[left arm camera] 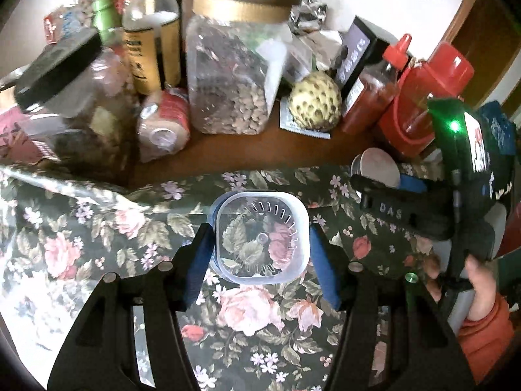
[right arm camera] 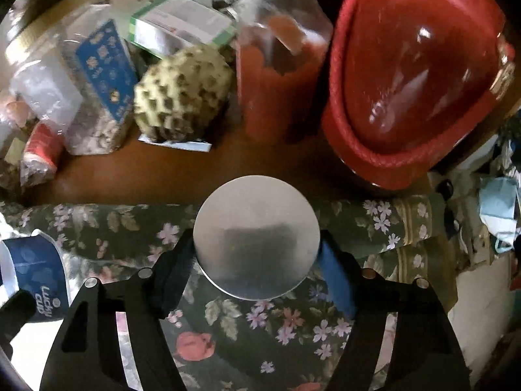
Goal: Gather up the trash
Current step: 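Grasp the clear plastic tub with left tool while right grasps the round metal lid, then carry the plastic tub and metal lid down over the white bucket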
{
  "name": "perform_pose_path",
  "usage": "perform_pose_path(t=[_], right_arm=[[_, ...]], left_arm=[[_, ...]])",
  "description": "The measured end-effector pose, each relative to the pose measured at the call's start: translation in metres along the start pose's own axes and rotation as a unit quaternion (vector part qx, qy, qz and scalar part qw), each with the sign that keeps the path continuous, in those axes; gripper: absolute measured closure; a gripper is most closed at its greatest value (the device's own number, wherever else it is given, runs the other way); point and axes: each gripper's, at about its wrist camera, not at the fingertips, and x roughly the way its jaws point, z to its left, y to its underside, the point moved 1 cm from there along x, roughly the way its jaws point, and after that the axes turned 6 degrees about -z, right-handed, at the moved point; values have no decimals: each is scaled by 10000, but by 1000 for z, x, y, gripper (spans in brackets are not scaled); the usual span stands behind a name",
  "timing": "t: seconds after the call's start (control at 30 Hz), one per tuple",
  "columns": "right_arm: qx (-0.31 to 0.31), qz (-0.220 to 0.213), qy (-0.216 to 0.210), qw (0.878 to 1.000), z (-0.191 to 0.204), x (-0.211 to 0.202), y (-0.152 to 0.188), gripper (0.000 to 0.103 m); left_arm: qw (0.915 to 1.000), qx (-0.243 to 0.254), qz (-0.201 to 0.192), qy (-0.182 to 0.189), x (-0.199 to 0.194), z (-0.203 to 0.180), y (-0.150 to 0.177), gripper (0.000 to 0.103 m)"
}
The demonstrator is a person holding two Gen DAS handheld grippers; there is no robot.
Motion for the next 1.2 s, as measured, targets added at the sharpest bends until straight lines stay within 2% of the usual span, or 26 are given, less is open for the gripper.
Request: perform_pose_path(t=[0.2,0.37,0.57,0.8,1.07,1.2], right_arm=[[54,-340,-406,9986,-1,-53,9,34],[-5,-842,-611,9946,-17,-122,22,34],[-5,-1538,-810,9848,-47,-196,37,33],[-176,-2108,-1114,9710,-75,-262,66,33],[-462,-2525,-1387,9565,-80,-313,91,33],[-486,-2624,-1487,9522,-78,-336,105,33]], left_arm=[[9995,21,-311,-76,-30,-13,-7,46],[9980,30,-637,-26,-63,-41,-6,46],[9930,-4,-1183,24,-121,-83,2,46],[9845,-44,-1744,-187,-190,-128,37,46],[9759,-133,-2138,-408,-257,-149,73,46],[9677,-57,-2449,-596,-297,-155,90,46]])
